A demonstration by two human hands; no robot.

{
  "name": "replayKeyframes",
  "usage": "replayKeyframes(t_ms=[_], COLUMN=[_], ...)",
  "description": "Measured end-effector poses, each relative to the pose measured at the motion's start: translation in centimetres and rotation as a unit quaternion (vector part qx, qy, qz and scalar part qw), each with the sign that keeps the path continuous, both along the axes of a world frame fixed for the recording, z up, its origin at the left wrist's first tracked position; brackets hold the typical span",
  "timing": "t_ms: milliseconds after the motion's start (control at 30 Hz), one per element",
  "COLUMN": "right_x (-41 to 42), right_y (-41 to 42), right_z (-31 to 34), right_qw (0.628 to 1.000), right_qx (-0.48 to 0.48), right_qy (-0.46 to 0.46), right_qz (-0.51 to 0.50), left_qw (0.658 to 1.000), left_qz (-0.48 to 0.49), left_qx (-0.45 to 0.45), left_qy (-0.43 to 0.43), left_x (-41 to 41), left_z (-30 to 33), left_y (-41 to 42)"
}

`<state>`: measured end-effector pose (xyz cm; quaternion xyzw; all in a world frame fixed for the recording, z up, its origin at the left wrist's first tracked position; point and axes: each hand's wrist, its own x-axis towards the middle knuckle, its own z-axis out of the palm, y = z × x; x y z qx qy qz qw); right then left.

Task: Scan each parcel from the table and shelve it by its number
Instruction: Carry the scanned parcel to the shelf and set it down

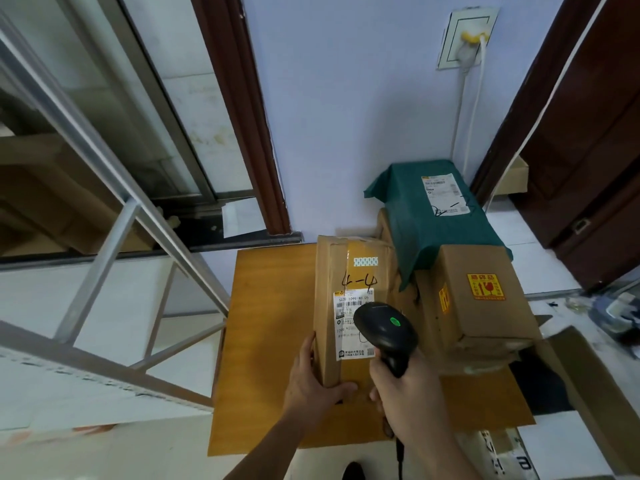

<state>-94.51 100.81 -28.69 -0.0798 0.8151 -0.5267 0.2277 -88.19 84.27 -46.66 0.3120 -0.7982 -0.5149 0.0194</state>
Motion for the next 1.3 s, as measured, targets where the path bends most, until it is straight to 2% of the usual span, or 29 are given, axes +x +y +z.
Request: replayKeyframes(t_ms=[300,800,1033,1300], right_x=[5.7,20.0,22.6,23.3], right_y=[0.1,1.7,1.2,-0.2], right_z=[1.6,5.5,6.8,7.3], right_qw=[1.000,0.995,0.989,0.980], right_qx=[0.008,-0.001,-0.012,-0.002], right_qy=[0.011,0.043,0.039,0.029], right_qz=[0.021,0.089,0.141,0.195], left_qw=[0.999,0.990,0.983,0.973], left_qz=[0.022,0.112,0.149,0.202], left_qx=[-0.012,-0.018,0.002,-0.038], left_qy=[0.022,0.085,0.105,0.104], left_x=[5.3,20.8,25.0,26.8], left_z=[1.4,4.4,5.1,6.1], left_y=[0.4,2.0,2.5,2.9])
